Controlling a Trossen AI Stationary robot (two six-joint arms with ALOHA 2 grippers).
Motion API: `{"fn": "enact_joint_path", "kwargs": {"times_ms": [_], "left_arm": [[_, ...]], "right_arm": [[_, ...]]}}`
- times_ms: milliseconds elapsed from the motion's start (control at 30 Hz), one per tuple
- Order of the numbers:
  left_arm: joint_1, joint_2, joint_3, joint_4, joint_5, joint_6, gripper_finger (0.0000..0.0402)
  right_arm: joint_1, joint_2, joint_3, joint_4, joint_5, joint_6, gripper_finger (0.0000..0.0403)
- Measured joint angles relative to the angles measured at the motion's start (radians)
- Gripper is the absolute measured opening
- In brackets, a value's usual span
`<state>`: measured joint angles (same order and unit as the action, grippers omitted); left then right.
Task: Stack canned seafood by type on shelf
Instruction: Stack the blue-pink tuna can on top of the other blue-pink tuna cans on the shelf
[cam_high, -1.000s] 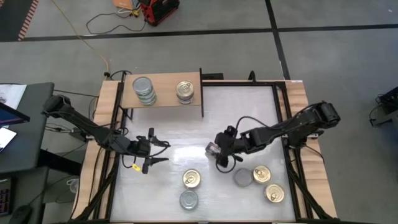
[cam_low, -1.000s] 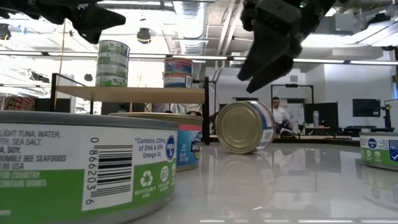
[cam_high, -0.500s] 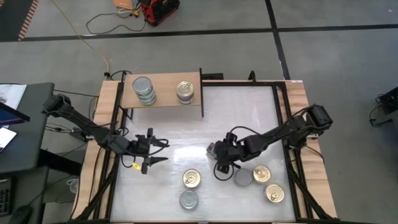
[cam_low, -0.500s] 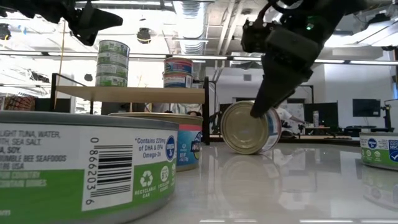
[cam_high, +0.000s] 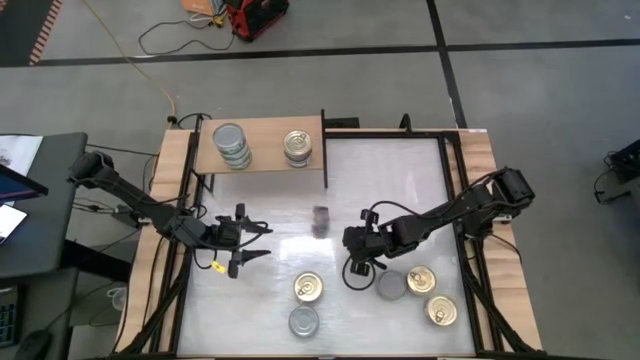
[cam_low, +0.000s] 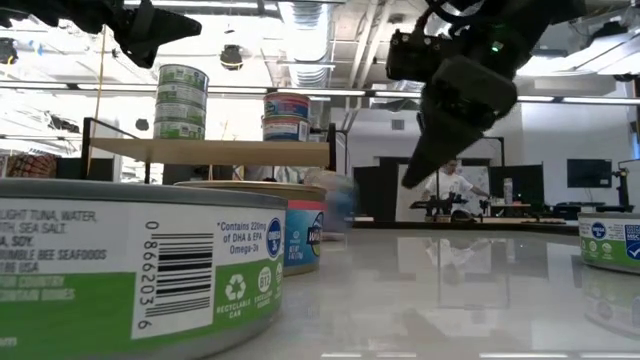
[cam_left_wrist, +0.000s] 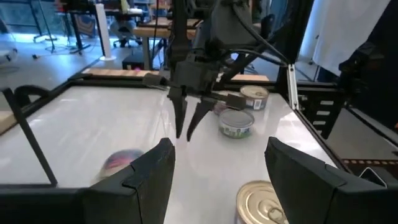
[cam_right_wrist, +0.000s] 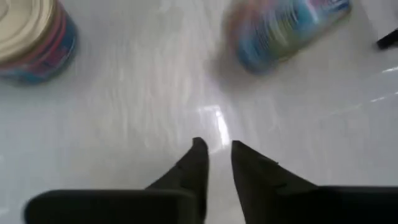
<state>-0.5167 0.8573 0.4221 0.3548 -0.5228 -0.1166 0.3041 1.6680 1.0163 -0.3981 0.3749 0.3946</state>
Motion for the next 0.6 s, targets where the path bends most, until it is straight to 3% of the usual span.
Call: {"fn": "enact_joint_path", "kwargs": {"times_ms": [133,267,400,600], "left_arm": [[0.000,-0.003,0.000,0.000,0.050,-0.001,0.0240],[0.000,-0.003,0.000,-0.036,0.042,-0.039,0.0240],[0.042,0.062,0.000,-0.092,-0.080,-0.134,0.0240],[0.122,0.236,0.015,-0.067,-0.088,-0.125,0.0240]], "right_arm": [[0.001,0.000,0.037,-0.002,-0.006,-0.026,0.0063],[0.001,0.000,0.096,0.004,-0.006,-0.137,0.0072],[-0.014,-0.001,0.111,-0.004,-0.007,-0.157,0.0112],[-0.031,-0.001,0.103,-0.062,0.026,-0.109,0.0198]]}}
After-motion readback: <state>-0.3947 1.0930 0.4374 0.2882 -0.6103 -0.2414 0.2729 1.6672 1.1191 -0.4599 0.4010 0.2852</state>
